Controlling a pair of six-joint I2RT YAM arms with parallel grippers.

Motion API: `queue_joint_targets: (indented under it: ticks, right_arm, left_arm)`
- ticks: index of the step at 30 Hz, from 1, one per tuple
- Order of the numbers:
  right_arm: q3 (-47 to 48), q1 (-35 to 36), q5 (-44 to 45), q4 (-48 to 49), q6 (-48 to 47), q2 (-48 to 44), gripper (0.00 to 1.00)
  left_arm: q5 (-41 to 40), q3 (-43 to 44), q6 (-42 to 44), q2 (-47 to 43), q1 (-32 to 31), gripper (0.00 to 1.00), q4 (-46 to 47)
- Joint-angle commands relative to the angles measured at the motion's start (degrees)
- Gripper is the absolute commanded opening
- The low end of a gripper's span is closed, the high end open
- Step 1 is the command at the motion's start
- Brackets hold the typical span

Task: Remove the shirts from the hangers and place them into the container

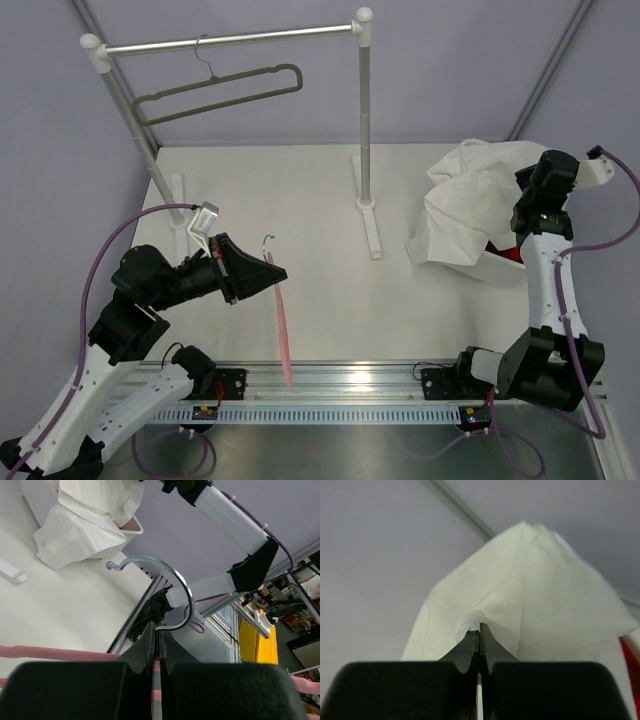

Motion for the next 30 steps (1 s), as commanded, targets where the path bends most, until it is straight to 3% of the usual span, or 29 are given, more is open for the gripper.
queue_joint_targets:
  ticks: [1,4,9,13,17,20,21,24,25,30]
  right_arm:
    - [0.0,3.7,-9.5,-6.3,2.8,8.2,0.00]
    - [-1.2,4.1,-13.3,-9.3,6.1,12.3,0.00]
    - [-1.0,4.7,-10.8,-16.7,9.2,18.5,0.00]
    - [-4.2,5.0,1.4,-19.0,8.4,14.5,0.01]
    - [-6.0,5.0,12.5,-21.3,4.0,11.8,0.09]
    - [-7.4,4.9,15.6,-21.4,0.5,12.1,0.22]
    - [-8.3,4.8,15.3,-20.2,-0.7,12.7,0.37]
    - [-8.4,4.8,13.3,-18.4,-3.3,16.9,0.47]
    - [-7.4,4.8,12.6,-19.2,-3.6,19.6,0.58]
    - [-3.3,6.2,11.3,-21.9,-4.9,19.1,0.82]
  left_arm:
    - [0.4,-1.1,-2.0,-1.3,-0.3,0.00,4.4]
    - [-0.3,-1.2,-2.0,-2.8,-0.3,0.00,4.0]
    - [-0.9,-1.5,-2.4,-4.0,-0.3,0.00,4.5]
    - [-1.1,-2.1,-2.7,-4.8,-0.3,0.00,4.9]
    - [-1.1,-2.9,-2.8,-5.5,-0.3,0.00,4.8]
    - [-0.6,-3.7,-3.2,-5.4,-0.3,0.00,5.1]
    - [-0.6,-3.9,-3.3,-5.5,-0.3,0.00,5.2]
    - [-0.7,-4.2,-3.4,-5.6,-0.3,0.00,5.2]
    - [-0.7,-4.0,-3.3,-5.5,-0.3,0.00,5.3]
    - [0.1,-1.6,1.2,0.2,-0.3,0.00,4.0]
